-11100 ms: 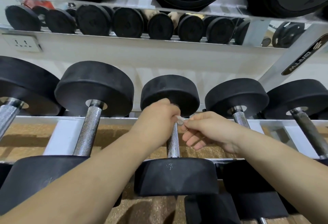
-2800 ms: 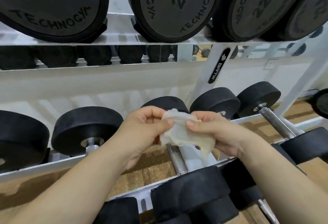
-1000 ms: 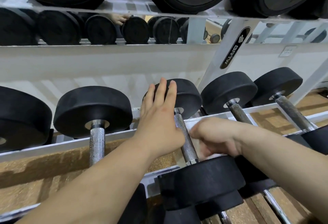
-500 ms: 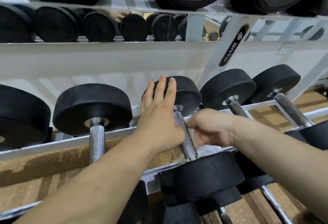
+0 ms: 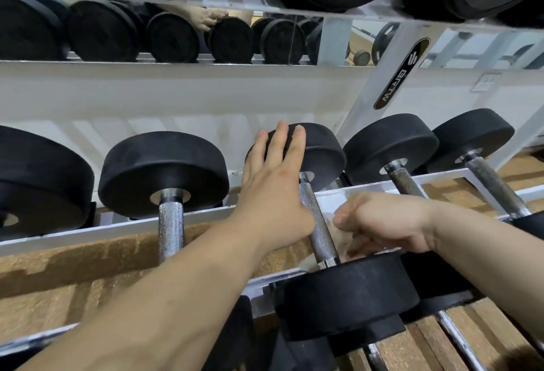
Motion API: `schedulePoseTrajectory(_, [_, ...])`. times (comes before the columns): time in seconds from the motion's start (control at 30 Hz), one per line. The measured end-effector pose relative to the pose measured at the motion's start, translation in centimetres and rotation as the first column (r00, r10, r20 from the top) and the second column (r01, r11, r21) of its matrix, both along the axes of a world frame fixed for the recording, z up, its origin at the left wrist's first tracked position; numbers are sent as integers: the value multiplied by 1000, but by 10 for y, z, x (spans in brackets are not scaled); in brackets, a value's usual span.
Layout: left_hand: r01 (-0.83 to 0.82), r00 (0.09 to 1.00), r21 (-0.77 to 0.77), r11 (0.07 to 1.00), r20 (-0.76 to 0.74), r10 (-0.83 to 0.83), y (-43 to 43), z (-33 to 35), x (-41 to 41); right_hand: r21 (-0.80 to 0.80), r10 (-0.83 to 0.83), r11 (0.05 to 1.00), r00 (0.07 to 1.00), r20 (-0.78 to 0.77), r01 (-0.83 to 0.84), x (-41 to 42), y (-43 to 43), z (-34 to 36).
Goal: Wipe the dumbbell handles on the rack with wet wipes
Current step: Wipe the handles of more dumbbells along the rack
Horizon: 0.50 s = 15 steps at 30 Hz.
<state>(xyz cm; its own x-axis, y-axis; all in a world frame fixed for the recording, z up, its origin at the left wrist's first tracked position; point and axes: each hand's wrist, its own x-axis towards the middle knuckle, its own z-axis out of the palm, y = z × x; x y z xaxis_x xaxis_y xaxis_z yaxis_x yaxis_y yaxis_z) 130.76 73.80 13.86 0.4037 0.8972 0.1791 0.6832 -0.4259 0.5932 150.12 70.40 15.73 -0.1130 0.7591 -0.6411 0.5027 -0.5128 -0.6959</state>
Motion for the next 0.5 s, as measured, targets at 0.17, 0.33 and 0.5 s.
schedulePoseTrajectory(0.17, [2, 999, -10, 1000, 32, -2, 2, -1, -3, 669, -170, 737, 930, 325, -98, -9, 7, 26])
schedulePoseTrajectory(0.33, [23, 995, -81, 996, 96, -15, 1, 8, -5, 511, 362, 602, 781, 509, -613, -10, 1, -13])
schedulePoseTrajectory(0.5, [49, 992, -119, 992, 117, -35, 0, 12, -11, 323, 514, 720, 784, 347, -615, 7, 2, 6])
